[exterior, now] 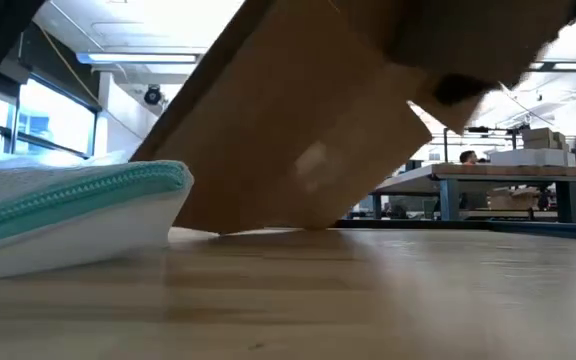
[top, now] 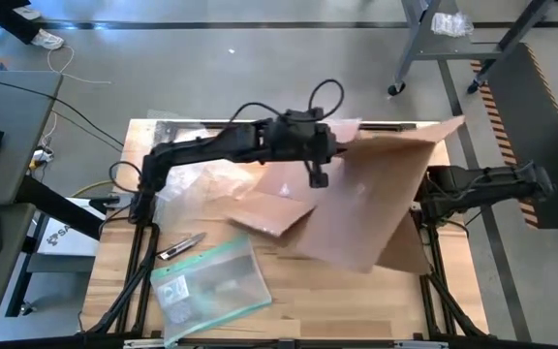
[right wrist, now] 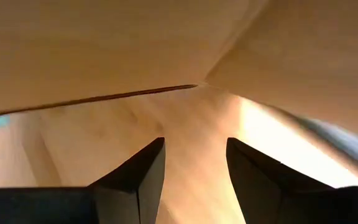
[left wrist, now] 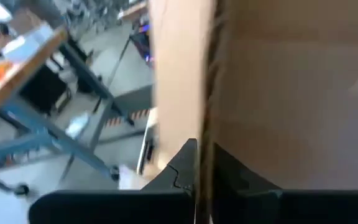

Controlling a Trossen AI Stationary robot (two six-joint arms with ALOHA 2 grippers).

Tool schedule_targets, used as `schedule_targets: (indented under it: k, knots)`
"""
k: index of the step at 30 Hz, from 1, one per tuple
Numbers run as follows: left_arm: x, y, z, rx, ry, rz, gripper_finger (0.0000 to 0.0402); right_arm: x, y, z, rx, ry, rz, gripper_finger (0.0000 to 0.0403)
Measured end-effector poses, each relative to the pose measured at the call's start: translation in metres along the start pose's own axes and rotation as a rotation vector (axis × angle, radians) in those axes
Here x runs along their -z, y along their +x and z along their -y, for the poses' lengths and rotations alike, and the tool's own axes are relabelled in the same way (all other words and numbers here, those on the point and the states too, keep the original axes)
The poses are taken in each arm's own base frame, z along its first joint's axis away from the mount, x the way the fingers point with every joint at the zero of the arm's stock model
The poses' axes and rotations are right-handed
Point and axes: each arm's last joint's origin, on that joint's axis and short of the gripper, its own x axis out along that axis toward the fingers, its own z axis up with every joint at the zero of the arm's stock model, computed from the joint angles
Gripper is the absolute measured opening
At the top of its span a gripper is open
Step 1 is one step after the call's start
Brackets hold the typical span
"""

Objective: Unpack boxes
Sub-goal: Break down cardboard box until it is fully flat

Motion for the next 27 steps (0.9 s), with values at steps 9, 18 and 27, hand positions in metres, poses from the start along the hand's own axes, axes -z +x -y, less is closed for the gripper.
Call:
schedule_targets:
  k: [9, 18, 27]
  knots:
    - [0.055, 0.059, -0.017, -0.047, -0.115, -0.201, 0.0000, 0.031, -0.006, 0.022, 0.044, 0.152, -0.398, 0.0156]
    - [0.091, 0.082, -0.034, -0.196, -0.131, -0.371, 0.0000, 0.039, -0.034, 0.027, -0.134, 0.244, -0.868, 0.0156]
    - [0.137, 0.117, -0.046, 0.008, -0.173, -0.408, 0.0049, 0.011, -0.093, 0.033, -0.408, 0.232, -0.911, 0.0156]
